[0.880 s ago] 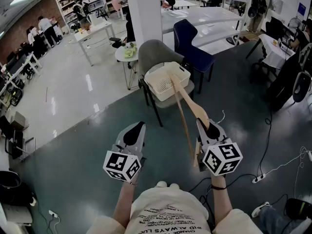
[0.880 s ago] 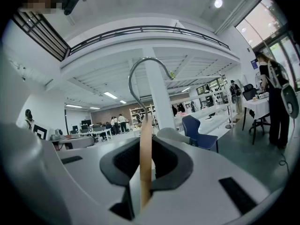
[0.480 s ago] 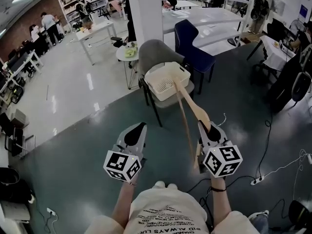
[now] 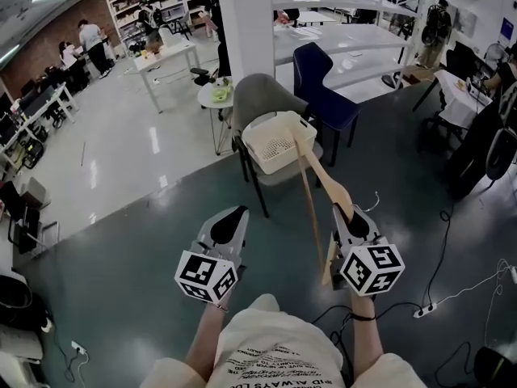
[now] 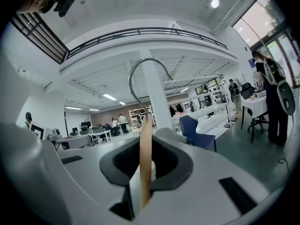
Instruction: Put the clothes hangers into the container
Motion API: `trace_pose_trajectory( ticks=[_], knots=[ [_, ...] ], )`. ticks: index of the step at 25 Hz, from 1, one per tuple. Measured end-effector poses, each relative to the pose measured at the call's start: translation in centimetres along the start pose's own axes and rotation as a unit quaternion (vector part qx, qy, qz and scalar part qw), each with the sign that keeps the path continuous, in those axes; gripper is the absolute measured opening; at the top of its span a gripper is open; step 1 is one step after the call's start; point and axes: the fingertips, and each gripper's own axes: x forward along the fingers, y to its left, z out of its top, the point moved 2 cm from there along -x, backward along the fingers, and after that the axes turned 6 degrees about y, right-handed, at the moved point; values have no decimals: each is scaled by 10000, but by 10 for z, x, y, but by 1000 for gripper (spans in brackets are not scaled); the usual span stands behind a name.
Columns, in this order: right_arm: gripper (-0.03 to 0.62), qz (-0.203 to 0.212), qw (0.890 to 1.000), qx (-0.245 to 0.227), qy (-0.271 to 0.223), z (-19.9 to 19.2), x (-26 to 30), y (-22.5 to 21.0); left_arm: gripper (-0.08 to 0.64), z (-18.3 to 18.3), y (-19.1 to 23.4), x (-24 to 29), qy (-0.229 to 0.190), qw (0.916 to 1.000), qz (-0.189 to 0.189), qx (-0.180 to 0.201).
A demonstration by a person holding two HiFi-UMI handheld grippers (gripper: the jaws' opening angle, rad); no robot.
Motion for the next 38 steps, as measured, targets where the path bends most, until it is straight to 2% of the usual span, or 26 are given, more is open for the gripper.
trace_pose_trajectory(
  ticks=[7, 12, 23, 30, 38],
  knots=[
    [54, 33, 10000, 45, 72, 2, 7, -10, 31, 5, 4, 15, 15, 10000, 42, -40],
    [54, 25, 9999, 115, 92, 2, 32, -24, 31, -1, 17, 36, 7, 9999, 44, -120],
    [54, -53, 9995, 99, 301, 27, 150, -78, 31, -9, 91, 135, 187, 9990, 77, -392],
    [54, 12, 9983, 72, 575, 39, 232, -92, 31, -12, 143, 199, 377, 9977, 24, -554],
    [54, -185, 9977, 208, 623, 41, 281, -121, 31, -16, 178, 254, 511, 9972, -171, -518]
  ],
)
